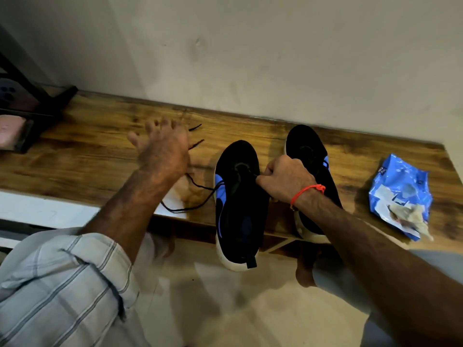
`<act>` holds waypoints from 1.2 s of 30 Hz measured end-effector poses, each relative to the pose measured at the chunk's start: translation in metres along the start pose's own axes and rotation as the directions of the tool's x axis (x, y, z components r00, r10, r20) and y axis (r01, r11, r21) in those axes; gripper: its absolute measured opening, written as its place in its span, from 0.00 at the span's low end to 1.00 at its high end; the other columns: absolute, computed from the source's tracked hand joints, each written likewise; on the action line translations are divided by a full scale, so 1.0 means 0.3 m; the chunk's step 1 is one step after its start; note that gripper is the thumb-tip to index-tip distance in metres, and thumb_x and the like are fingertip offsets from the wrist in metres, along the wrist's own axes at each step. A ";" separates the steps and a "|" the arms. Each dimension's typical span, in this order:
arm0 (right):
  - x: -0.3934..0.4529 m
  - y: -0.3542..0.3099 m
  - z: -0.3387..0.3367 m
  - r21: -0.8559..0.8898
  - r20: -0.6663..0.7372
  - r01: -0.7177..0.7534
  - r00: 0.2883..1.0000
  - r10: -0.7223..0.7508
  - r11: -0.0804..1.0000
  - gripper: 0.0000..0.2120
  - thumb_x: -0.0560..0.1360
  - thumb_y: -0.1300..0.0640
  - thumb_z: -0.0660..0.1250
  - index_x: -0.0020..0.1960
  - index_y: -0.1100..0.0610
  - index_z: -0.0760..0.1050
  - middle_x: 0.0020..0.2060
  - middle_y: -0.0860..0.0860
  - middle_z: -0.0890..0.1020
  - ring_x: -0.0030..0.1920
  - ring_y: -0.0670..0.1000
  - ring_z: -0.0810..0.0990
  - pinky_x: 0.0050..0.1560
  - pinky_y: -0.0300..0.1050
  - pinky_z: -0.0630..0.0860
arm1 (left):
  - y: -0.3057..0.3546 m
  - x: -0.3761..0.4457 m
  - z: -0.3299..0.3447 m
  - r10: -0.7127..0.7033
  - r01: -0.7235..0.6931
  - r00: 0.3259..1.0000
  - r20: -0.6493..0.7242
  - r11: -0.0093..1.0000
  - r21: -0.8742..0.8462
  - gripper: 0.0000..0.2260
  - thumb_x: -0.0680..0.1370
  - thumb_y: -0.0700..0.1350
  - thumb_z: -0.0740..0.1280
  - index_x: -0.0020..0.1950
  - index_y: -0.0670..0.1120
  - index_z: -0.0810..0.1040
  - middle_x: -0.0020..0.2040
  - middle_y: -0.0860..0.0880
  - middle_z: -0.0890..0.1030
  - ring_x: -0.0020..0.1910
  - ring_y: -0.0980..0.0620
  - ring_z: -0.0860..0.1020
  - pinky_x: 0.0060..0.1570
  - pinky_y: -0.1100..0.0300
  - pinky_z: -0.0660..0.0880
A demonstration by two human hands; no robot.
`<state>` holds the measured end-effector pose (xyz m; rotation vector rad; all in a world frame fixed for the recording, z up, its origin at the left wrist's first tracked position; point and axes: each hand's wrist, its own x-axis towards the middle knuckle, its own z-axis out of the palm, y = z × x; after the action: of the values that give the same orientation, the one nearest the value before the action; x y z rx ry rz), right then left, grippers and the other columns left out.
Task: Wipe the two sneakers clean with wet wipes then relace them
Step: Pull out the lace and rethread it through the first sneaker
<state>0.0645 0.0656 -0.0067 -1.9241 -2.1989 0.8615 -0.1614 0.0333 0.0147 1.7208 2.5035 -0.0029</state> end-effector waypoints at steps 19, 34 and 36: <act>-0.017 -0.049 0.071 -0.294 0.111 0.222 0.974 -0.198 0.930 0.13 0.78 0.53 0.64 0.62 0.45 0.73 0.65 0.52 0.66 0.67 0.59 0.62 0.65 0.62 0.67 | 0.136 -0.099 0.072 0.175 -0.160 0.930 0.322 0.985 -0.072 0.14 0.83 0.59 0.60 0.60 0.54 0.81 0.76 0.54 0.65 0.77 0.41 0.55 0.66 0.32 0.59; 0.039 -0.032 0.040 -0.224 -0.063 0.312 0.941 -0.334 0.923 0.13 0.76 0.46 0.67 0.57 0.49 0.75 0.66 0.51 0.71 0.69 0.55 0.66 0.66 0.52 0.68 | 0.128 -0.098 0.063 0.167 -0.168 0.941 0.293 0.985 -0.022 0.15 0.82 0.60 0.61 0.63 0.56 0.80 0.80 0.52 0.60 0.80 0.39 0.47 0.69 0.27 0.53; 0.016 -0.056 0.072 -0.471 0.052 0.342 0.931 -0.361 0.814 0.17 0.76 0.40 0.65 0.60 0.48 0.75 0.72 0.51 0.65 0.74 0.59 0.58 0.70 0.60 0.63 | 0.132 -0.098 0.066 0.167 -0.172 0.942 0.290 0.985 -0.006 0.16 0.82 0.60 0.61 0.64 0.56 0.80 0.79 0.52 0.61 0.79 0.39 0.49 0.68 0.27 0.54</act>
<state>0.0395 0.0618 -0.0182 -1.5649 -2.8101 0.2330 -0.1123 0.0189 -0.0002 1.7896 2.1491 -0.2481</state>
